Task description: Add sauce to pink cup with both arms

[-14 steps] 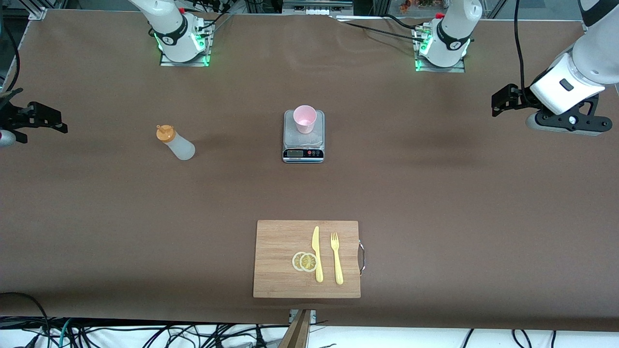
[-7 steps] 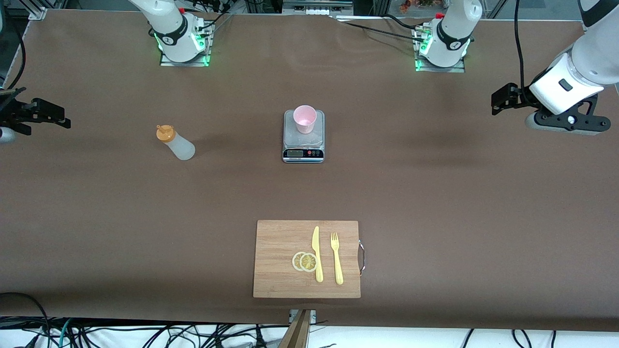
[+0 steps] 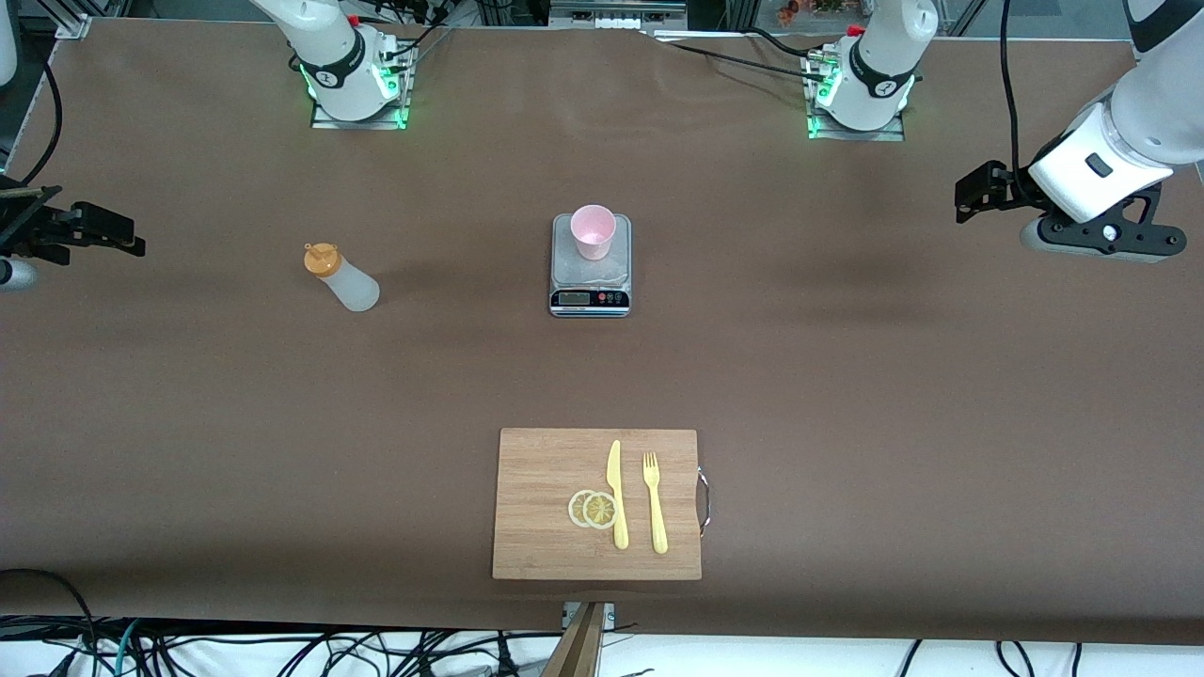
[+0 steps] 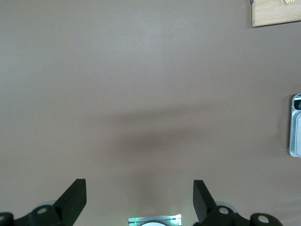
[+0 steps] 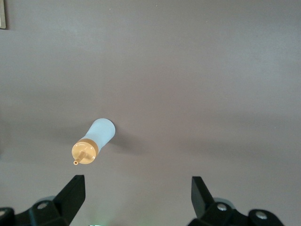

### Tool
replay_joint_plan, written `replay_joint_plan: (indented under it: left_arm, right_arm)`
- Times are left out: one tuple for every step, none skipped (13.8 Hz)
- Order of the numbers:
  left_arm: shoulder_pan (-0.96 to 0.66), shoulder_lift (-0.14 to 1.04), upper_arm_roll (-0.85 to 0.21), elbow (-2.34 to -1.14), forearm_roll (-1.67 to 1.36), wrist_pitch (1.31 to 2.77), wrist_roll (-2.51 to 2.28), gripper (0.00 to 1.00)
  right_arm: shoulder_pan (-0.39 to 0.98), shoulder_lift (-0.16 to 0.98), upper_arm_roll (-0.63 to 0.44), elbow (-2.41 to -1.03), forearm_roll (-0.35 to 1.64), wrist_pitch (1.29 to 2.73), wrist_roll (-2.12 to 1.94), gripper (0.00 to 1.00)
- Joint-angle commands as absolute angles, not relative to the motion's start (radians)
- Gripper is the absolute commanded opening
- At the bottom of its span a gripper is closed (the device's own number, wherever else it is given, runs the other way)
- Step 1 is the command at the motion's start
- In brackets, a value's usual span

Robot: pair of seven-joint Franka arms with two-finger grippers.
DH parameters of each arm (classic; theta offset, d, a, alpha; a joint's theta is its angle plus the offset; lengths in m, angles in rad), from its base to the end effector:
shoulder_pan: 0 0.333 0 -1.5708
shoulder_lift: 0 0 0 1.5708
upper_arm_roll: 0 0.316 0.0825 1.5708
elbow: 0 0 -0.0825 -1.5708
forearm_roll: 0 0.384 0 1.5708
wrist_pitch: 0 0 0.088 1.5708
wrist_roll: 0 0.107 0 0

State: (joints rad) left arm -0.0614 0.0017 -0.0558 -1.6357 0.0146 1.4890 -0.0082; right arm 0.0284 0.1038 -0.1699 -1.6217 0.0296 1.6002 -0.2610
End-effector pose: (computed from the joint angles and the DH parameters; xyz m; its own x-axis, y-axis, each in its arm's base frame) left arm 0.5394 -0.0618 0.5868 0.9833 -0.1063 -0.1477 -0.1098 -0.9938 -0.0157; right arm 0.5758 -0.0746 0.5448 0.9862 0.1181 -0.1163 0.1137 -0.9926 -0.0432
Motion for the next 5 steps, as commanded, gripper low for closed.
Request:
replay_joint_plan:
  left_arm:
    - [-0.06, 0.015, -0.058, -1.603, 0.011, 1.465, 0.002, 1.0]
    - [-0.06, 0.015, -0.06, -1.603, 0.011, 1.465, 0.002, 1.0]
    - [-0.06, 0.015, -0.06, -1.603, 0.011, 1.465, 0.003, 1.0]
    - [-0.058, 0.015, -0.06, -1.603, 0.011, 1.465, 0.003, 1.0]
    - [-0.06, 0.015, -0.06, -1.603, 0.011, 1.466, 0.003, 1.0]
  right_arm:
    - [0.023, 0.112, -0.161, -1.603, 0.015, 1.597, -0.245, 1.0]
    - [0.023, 0.112, -0.161, -1.6, 0.015, 1.597, -0.244, 1.0]
    - [0.025, 0.113, -0.161, -1.6, 0.014, 1.597, -0.239, 1.0]
    - [0.026, 0.114, -0.161, -1.6, 0.012, 1.597, -0.236, 1.0]
    - [0.025, 0.114, -0.161, -1.6, 0.014, 1.597, -0.238, 1.0]
